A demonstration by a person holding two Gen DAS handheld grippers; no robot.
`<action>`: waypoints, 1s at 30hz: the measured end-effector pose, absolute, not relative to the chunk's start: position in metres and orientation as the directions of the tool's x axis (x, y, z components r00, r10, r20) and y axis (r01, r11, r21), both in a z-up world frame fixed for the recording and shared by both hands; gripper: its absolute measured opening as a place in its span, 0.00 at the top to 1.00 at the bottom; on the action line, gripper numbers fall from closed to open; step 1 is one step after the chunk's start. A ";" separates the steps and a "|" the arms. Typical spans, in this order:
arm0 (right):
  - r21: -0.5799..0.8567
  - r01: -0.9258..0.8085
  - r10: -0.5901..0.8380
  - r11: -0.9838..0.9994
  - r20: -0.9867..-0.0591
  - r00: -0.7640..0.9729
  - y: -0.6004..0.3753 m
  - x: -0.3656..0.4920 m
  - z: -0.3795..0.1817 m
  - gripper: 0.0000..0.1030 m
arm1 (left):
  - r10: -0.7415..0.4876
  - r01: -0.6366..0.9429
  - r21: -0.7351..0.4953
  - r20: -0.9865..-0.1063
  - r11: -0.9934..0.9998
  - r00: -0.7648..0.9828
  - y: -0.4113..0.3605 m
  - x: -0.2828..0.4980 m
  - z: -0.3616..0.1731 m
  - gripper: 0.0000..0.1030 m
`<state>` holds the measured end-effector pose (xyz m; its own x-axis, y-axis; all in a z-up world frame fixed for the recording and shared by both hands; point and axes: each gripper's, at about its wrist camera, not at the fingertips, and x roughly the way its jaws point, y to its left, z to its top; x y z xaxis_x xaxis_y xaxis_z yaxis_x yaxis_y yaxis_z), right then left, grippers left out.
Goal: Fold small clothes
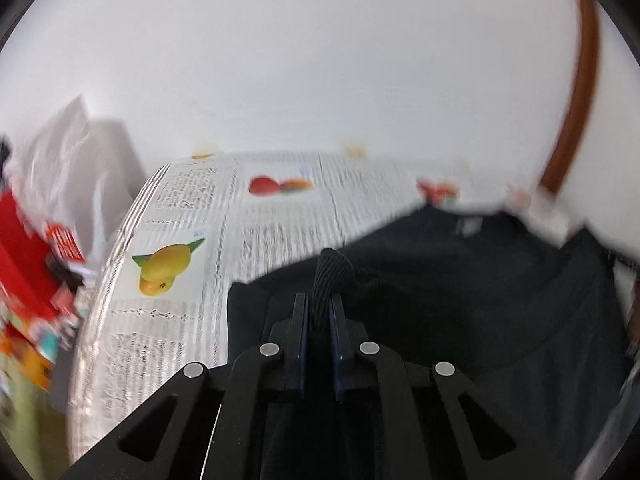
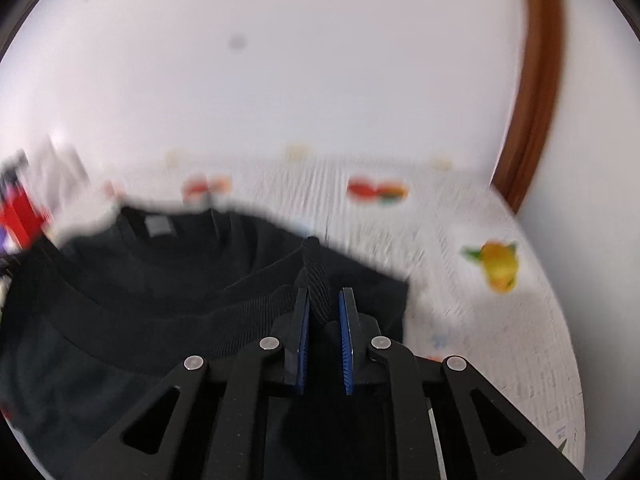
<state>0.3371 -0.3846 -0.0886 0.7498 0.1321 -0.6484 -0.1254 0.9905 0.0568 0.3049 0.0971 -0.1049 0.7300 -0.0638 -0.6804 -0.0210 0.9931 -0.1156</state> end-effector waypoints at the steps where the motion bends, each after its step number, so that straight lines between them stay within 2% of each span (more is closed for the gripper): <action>1: 0.097 -0.117 0.152 0.988 -0.625 0.765 -0.393 0.335 -0.083 0.87 | -0.067 -0.039 -0.139 -0.679 0.990 0.731 0.101 0.309 -0.104 0.91; 4: 0.112 -0.056 0.114 0.992 -0.617 0.779 -0.404 0.341 -0.085 0.87 | -0.027 -0.077 -0.114 -0.711 0.991 0.702 0.099 0.329 -0.112 0.91; 9: 0.045 0.031 0.014 0.999 -0.763 0.647 -0.397 0.375 -0.132 0.86 | 0.054 -0.113 -0.024 -0.771 0.993 0.634 0.085 0.349 -0.137 0.91; 12: 0.030 0.032 0.003 0.999 -0.771 0.637 -0.396 0.376 -0.138 0.84 | 0.080 -0.117 0.009 -0.783 0.993 0.616 0.080 0.351 -0.145 0.90; 16: -0.058 0.008 -0.050 0.998 -0.761 0.647 -0.387 0.370 -0.125 0.70 | 0.074 -0.112 0.006 -0.791 0.994 0.607 0.081 0.352 -0.143 0.87; 18: -0.099 -0.023 -0.059 0.995 -0.748 0.661 -0.380 0.368 -0.122 0.67 | 0.068 -0.102 0.007 -0.790 0.995 0.610 0.080 0.352 -0.143 0.87; 20: -0.124 -0.026 -0.077 0.992 -0.750 0.657 -0.376 0.371 -0.125 0.67 | 0.066 -0.097 0.009 -0.790 0.995 0.610 0.080 0.351 -0.143 0.86; 22: -0.107 -0.030 -0.064 0.994 -0.777 0.626 -0.376 0.381 -0.134 0.80 | 0.052 -0.092 -0.006 -0.791 0.996 0.610 0.080 0.349 -0.141 0.86; 24: -0.102 -0.035 -0.058 0.994 -0.775 0.629 -0.377 0.386 -0.139 0.87 | 0.051 -0.091 -0.005 -0.795 0.996 0.604 0.080 0.346 -0.139 0.82; 27: -0.103 -0.017 -0.068 0.995 -0.767 0.638 -0.378 0.384 -0.137 0.86 | 0.053 -0.079 0.006 -0.794 0.997 0.606 0.079 0.338 -0.137 0.80; 29: -0.097 -0.001 -0.074 0.995 -0.768 0.636 -0.378 0.379 -0.134 0.86 | 0.060 -0.075 0.017 -0.795 0.997 0.603 0.078 0.331 -0.135 0.72; 30: -0.097 0.011 -0.082 0.995 -0.766 0.637 -0.378 0.374 -0.130 0.85 | 0.060 -0.074 0.019 -0.795 0.997 0.604 0.079 0.329 -0.134 0.70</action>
